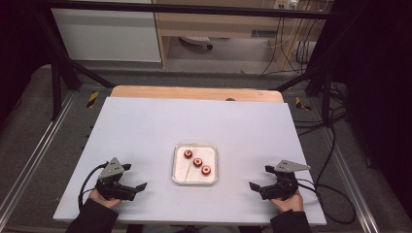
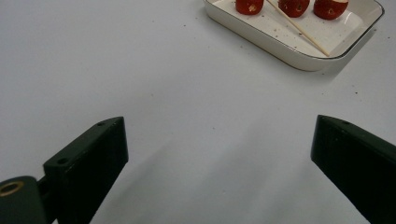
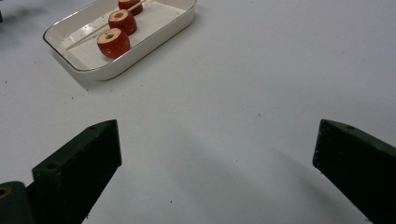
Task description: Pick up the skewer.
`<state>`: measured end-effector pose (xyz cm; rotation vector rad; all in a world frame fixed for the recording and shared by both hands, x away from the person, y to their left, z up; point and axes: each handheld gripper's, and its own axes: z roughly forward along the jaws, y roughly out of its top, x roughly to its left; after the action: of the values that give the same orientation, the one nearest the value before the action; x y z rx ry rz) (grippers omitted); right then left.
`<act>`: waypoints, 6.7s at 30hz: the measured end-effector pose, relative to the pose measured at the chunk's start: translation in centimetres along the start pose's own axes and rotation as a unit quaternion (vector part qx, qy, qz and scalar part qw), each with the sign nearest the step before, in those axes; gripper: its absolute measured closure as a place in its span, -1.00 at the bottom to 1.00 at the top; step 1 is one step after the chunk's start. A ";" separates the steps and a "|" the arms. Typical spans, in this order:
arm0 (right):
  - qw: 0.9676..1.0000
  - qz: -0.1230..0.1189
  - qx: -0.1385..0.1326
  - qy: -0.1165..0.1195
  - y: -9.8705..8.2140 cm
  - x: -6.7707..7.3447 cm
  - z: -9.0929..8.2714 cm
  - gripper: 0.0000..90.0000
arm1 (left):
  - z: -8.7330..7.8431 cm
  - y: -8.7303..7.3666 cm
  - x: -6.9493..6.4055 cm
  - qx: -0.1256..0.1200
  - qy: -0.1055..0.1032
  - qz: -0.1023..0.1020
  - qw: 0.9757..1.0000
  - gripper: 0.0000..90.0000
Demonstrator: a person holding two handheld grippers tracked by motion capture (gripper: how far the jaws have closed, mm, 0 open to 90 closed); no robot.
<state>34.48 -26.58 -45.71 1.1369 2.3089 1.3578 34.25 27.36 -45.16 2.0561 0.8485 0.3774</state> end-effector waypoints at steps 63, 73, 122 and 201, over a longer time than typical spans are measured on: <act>1.000 0.005 0.003 0.000 0.1 0.1 0.1 -0.97 | 8.8 8.8 -8.4 0.065 0.041 -0.010 0.997 -0.05; 1.000 0.002 0.003 0.001 0.0 0.1 0.1 -0.97 | 10.6 9.1 -9.2 0.056 0.045 -0.032 0.997 0.35; 1.000 0.001 0.007 0.004 0.0 0.1 0.3 -0.97 | 11.0 8.8 -9.7 0.021 0.073 -0.057 0.996 0.97; 0.933 -0.345 0.086 -0.064 6.4 9.2 3.6 -0.56 | 8.5 12.1 -12.3 0.062 -0.065 0.113 0.990 0.96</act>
<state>33.46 -15.90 -40.82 0.3474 2.4109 0.8018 35.18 8.91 -39.84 2.2737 0.5755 0.3152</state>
